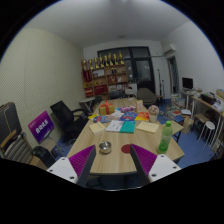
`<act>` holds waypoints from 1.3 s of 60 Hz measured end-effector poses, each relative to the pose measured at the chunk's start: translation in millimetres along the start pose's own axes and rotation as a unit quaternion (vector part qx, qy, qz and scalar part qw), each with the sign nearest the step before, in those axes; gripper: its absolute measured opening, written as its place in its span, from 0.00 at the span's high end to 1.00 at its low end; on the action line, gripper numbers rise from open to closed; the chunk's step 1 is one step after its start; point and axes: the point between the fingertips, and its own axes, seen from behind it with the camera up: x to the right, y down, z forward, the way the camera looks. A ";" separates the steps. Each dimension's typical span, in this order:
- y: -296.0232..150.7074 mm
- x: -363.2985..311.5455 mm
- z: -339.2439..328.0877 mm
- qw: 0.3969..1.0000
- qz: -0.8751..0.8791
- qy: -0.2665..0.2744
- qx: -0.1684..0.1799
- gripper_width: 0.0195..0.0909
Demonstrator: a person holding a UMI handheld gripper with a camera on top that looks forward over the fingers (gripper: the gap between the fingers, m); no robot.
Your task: Pour water
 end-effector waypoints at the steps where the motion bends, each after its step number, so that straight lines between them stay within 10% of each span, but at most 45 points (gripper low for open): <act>1: -1.6 1.4 -0.9 1.000 0.000 0.003 0.002 0.22; 31: 81.4 232.5 102.6 0.993 -0.034 0.112 0.032 0.26; 59: 61.1 334.3 267.6 0.985 -0.037 0.137 0.101 0.27; 63: 64.9 333.8 285.0 0.984 -0.043 0.148 0.084 0.56; 78: 63.7 325.8 282.2 0.984 -0.065 0.160 0.043 0.69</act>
